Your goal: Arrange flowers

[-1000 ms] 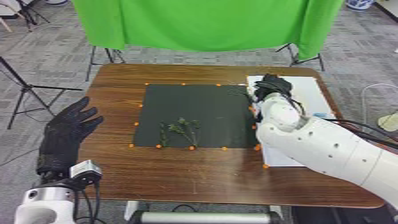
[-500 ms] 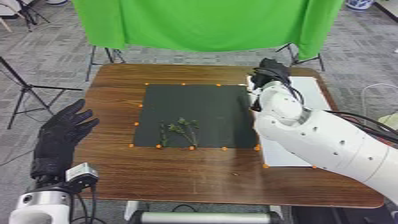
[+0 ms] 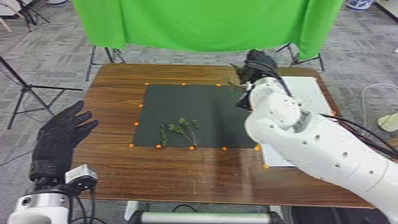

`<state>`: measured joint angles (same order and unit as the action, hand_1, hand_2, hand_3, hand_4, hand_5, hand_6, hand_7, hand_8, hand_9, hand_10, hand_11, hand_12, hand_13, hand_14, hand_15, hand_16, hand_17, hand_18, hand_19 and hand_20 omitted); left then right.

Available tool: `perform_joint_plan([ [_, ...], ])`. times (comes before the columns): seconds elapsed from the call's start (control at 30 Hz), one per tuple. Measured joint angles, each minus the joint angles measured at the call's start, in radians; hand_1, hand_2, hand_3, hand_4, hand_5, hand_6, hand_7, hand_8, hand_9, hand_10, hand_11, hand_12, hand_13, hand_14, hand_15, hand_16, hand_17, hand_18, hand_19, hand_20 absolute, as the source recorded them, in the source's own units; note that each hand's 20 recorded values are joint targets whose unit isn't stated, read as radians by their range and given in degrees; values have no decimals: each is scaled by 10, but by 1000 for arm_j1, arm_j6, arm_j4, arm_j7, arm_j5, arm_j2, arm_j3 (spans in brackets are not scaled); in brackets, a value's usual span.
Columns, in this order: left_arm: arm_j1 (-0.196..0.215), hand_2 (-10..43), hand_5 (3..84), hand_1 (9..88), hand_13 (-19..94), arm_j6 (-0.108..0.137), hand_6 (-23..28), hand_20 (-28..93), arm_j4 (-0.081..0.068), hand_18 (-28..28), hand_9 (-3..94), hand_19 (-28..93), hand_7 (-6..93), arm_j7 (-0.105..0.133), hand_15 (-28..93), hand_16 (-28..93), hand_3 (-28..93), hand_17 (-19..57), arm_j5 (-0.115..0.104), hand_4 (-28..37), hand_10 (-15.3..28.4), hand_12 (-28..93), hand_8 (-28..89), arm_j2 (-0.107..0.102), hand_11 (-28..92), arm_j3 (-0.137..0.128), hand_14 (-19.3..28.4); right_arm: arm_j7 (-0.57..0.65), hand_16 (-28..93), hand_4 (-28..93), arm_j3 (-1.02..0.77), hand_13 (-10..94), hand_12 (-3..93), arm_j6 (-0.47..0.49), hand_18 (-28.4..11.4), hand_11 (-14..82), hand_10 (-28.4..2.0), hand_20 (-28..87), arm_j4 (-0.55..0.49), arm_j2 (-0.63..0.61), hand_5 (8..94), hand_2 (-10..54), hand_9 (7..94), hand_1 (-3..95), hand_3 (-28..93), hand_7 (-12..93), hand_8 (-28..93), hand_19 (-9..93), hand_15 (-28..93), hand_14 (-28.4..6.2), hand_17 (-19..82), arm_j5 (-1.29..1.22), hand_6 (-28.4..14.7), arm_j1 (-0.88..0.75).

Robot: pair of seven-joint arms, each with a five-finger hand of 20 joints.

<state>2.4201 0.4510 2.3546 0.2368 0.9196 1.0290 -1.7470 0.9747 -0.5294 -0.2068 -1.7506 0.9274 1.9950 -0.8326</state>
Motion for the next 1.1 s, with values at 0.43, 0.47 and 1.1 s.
perform_joint_plan([
  [0.43, -4, 98, 363, 241, 255, -9, 94, -19, 1, 230, 331, 574, 154, -25, 474, -93, 807, -99, 7, -241, 187, 84, -111, 17, 255, -4, 254, 15, 242, -283, -33, 728, 293, 43, -263, 697, -144, 307, -76, 37, 910, -95, 794, 475, 887, 208, 157, 866, 932, -143, 225, 12, -36, -214],
  [0.47, -4, 99, 363, 241, 255, -9, 94, -19, 1, 230, 331, 574, 153, -26, 473, -92, 807, -99, 7, -241, 187, 85, -110, 18, 255, -4, 253, 17, 242, -283, -30, 728, 293, 43, -263, 698, -145, 306, -77, 38, 910, -95, 794, 474, 887, 208, 157, 866, 932, -143, 225, 12, -36, -223],
  [1.1, -15, 103, 364, 242, 253, -15, 97, -13, 0, 232, 330, 572, 143, -33, 460, -83, 801, -101, 9, -235, 190, 91, -103, 20, 247, -1, 255, 36, 204, -268, -28, 716, 285, 71, -254, 694, -143, 285, -88, 43, 904, -95, 787, 448, 889, 220, 115, 861, 932, -142, 219, -16, -22, -295],
])
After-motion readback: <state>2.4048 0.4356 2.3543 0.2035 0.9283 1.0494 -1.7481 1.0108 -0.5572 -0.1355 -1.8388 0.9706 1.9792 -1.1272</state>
